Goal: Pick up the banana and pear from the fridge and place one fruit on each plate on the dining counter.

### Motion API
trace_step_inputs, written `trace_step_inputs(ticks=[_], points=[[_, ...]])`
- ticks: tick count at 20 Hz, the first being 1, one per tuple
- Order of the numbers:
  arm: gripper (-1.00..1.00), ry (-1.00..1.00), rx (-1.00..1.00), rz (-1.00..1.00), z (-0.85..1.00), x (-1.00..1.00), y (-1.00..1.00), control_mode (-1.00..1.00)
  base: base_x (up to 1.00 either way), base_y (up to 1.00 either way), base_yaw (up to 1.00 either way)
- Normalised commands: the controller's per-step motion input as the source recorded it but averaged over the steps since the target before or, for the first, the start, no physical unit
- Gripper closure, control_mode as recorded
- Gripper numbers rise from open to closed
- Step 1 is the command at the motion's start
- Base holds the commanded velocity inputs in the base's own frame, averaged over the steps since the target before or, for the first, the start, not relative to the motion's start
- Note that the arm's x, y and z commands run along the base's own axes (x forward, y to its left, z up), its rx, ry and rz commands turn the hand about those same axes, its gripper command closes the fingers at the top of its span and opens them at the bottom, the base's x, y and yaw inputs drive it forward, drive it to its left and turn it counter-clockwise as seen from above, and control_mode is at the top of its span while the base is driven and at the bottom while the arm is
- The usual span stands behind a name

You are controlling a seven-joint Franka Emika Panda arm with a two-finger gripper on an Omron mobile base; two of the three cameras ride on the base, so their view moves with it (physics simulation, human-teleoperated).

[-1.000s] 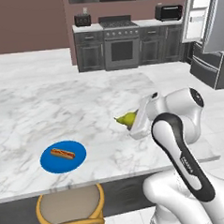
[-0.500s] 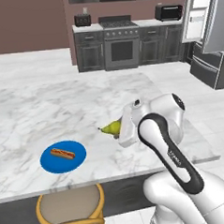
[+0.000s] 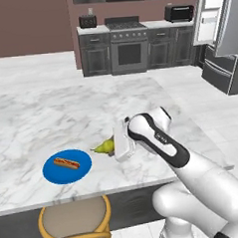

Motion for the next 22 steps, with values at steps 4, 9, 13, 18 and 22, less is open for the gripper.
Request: trace_step_inputs(ticks=[4,9,13,18,22], points=[[1.0,0.06,0.0,0.06,-0.11,0.94,0.28,-1.0,0.0,0.0,0.0],[1.0,0.01,0.0,0.03,-0.25,0.56,0.18,-1.0,0.0,0.0,0.0],[1.0,0.0,-0.02,0.09,-0.4,0.01,0.19,-1.0,0.0,0.0,0.0],[1.0,0.0,0.0,0.08,-0.24,0.04,0.2,-1.0,0.0,0.0,0.0],[1.0,0.0,0.0,0.0,-0.06,0.39,0.32,-1.0,0.0,0.0,0.0]])
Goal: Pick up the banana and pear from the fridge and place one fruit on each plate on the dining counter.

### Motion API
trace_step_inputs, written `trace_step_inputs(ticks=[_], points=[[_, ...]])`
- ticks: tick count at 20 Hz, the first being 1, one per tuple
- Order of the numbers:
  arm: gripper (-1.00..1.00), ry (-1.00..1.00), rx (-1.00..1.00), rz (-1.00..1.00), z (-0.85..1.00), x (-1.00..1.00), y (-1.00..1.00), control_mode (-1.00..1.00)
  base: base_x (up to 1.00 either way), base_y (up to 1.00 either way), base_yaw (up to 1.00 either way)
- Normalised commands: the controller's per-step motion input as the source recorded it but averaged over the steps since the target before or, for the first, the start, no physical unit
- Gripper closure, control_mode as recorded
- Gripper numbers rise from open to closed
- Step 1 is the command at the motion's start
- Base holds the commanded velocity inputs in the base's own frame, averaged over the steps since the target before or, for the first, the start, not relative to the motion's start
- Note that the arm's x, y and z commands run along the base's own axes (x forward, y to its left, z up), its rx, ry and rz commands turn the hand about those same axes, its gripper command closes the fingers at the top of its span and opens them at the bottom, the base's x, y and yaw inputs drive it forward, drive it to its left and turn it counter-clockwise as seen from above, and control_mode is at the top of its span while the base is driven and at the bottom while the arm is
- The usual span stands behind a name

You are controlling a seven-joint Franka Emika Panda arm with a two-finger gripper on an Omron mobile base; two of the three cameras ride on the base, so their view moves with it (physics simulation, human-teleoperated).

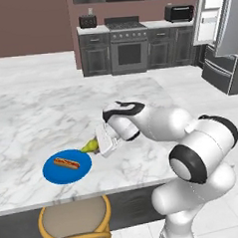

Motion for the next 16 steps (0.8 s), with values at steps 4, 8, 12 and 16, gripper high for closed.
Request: trace_step_inputs(ticks=[4,8,12,16], points=[[1.0,0.0,-0.01,0.0,-0.17,0.49,0.36,-1.0,0.0,0.0,0.0],[1.0,0.0,-0.07,0.0,-0.4,0.26,0.34,-1.0,0.0,0.0,0.0],[1.0,0.0,-0.03,0.0,-0.33,0.24,0.12,-1.0,0.0,0.0,0.0],[1.0,0.0,0.0,0.0,-0.25,0.32,0.01,-1.0,0.0,0.0,0.0]])
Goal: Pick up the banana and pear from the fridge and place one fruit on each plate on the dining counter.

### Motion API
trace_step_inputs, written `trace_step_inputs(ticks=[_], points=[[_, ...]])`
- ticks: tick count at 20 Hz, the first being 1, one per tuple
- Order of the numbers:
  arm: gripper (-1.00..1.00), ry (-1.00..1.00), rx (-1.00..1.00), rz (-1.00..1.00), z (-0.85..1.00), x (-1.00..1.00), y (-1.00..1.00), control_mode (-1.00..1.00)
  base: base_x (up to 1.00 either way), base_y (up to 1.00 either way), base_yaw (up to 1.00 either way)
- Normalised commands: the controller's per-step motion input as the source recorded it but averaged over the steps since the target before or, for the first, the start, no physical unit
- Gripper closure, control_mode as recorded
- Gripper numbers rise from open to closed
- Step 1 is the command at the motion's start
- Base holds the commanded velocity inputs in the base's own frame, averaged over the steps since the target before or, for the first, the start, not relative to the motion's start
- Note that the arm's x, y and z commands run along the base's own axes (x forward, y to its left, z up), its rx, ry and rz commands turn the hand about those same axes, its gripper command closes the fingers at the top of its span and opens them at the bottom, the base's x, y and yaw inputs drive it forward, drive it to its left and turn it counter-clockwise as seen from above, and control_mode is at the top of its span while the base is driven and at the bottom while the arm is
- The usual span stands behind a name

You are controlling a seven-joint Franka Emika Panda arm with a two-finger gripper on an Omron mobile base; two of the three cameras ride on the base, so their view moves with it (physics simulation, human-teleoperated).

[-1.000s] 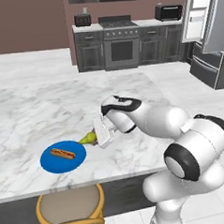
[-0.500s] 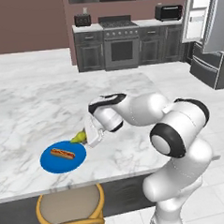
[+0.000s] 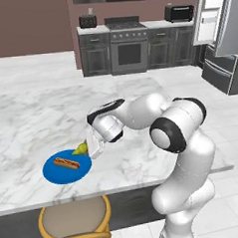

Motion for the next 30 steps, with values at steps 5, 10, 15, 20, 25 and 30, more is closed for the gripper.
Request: trace_step_inputs(ticks=[5,10,15,20,25,30], points=[[1.0,0.0,-0.01,0.0,-0.27,0.13,0.12,-1.0,0.0,0.0,0.0],[1.0,-0.01,-0.01,0.0,-0.21,0.0,0.23,-1.0,0.0,0.0,0.0],[1.0,0.0,-0.01,0.0,-0.08,0.09,0.25,-1.0,0.0,0.0,0.0],[1.0,0.0,-0.03,0.0,-0.13,0.06,0.29,-1.0,0.0,0.0,0.0],[-1.0,-0.07,-0.03,0.0,-0.01,-0.03,0.25,-1.0,0.0,0.0,0.0],[-1.0,-0.13,0.0,0.0,0.0,-0.21,0.0,-1.0,0.0,0.0,0.0]])
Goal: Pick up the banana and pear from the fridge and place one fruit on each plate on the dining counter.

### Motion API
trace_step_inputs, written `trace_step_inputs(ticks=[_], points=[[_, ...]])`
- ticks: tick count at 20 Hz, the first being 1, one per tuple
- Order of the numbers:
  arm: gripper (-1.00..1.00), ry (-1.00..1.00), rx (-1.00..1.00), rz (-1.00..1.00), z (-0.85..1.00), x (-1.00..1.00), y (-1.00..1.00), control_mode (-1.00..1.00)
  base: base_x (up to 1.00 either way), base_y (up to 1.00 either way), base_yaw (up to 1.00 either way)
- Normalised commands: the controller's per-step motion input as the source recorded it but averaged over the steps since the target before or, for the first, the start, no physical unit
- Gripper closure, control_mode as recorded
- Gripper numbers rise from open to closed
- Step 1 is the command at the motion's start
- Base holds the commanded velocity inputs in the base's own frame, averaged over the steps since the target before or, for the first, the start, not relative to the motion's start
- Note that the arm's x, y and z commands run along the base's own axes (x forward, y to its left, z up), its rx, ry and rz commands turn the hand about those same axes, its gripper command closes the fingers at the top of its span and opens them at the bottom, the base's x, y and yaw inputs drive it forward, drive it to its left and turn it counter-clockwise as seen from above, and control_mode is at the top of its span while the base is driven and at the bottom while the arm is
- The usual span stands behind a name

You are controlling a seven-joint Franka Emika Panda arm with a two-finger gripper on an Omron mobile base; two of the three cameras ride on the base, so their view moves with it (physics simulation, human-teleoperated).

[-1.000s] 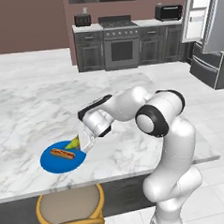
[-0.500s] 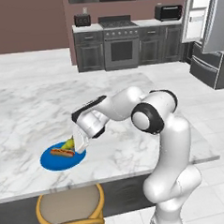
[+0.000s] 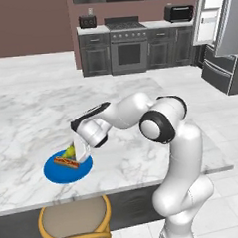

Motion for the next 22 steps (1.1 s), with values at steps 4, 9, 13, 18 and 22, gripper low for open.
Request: trace_step_inputs(ticks=[4,9,13,18,22], points=[[-1.0,-0.14,0.0,0.0,0.0,-0.3,0.0,-1.0,0.0,0.0,0.0],[-1.0,-0.15,0.03,0.0,0.28,-0.44,-0.17,-1.0,0.0,0.0,0.0],[-1.0,-0.06,0.04,0.0,0.62,-0.16,-0.52,-1.0,0.0,0.0,0.0],[-1.0,-0.13,0.07,0.0,0.74,-0.58,-0.72,-1.0,0.0,0.0,0.0],[-1.0,-0.11,0.01,0.0,0.94,-0.92,-0.64,-1.0,0.0,0.0,0.0]])
